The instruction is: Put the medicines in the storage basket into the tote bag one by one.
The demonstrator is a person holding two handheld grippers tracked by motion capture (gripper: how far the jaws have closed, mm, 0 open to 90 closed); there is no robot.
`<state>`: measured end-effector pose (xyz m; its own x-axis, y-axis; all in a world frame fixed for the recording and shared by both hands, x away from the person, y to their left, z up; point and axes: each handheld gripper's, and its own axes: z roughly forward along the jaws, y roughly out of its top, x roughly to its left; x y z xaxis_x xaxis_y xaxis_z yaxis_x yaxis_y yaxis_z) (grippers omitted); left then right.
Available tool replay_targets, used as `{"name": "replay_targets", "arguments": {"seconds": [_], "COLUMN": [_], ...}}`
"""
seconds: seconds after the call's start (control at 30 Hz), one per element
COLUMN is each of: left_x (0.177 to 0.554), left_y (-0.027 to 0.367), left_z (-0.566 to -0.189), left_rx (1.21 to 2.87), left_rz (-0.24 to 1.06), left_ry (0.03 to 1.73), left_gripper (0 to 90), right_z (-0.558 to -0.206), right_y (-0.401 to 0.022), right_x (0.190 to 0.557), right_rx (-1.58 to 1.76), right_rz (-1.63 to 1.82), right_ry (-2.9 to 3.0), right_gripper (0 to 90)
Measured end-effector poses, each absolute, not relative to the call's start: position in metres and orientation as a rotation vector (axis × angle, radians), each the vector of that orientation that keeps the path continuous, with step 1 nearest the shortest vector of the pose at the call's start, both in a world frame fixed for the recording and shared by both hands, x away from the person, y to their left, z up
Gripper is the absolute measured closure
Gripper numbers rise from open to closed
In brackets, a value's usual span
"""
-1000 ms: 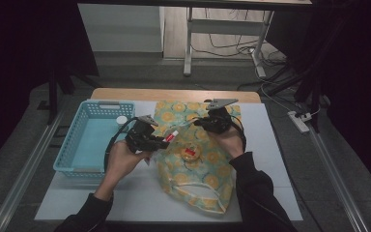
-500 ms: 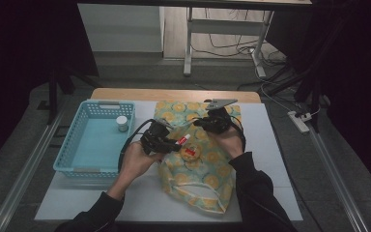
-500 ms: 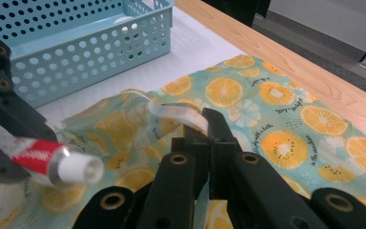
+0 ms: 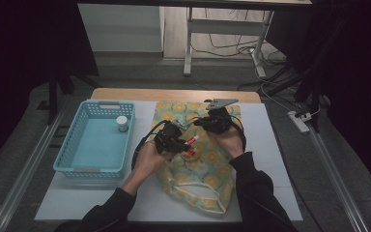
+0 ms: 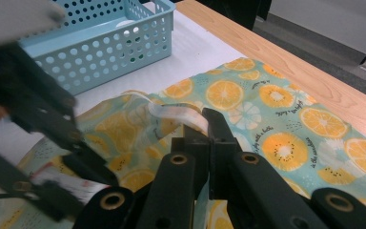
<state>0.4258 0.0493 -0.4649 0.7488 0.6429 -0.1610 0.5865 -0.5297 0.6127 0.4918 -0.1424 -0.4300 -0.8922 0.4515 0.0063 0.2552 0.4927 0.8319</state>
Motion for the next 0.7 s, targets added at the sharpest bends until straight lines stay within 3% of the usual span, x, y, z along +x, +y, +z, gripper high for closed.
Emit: {"name": "replay_targets", "arguments": {"seconds": [0.7], "left_x": [0.458], "left_y": [0.047], "left_z": [-0.493], "left_rx": [2.287], "left_rz": [0.221], "left_ry": [0.999], "left_gripper": [74.1], "right_z": [-0.431], "right_y": [-0.140], "right_x": [0.491], "right_rx": [0.599], "right_rz": [1.342], "right_ry": [2.531], "right_gripper": [89.9]}}
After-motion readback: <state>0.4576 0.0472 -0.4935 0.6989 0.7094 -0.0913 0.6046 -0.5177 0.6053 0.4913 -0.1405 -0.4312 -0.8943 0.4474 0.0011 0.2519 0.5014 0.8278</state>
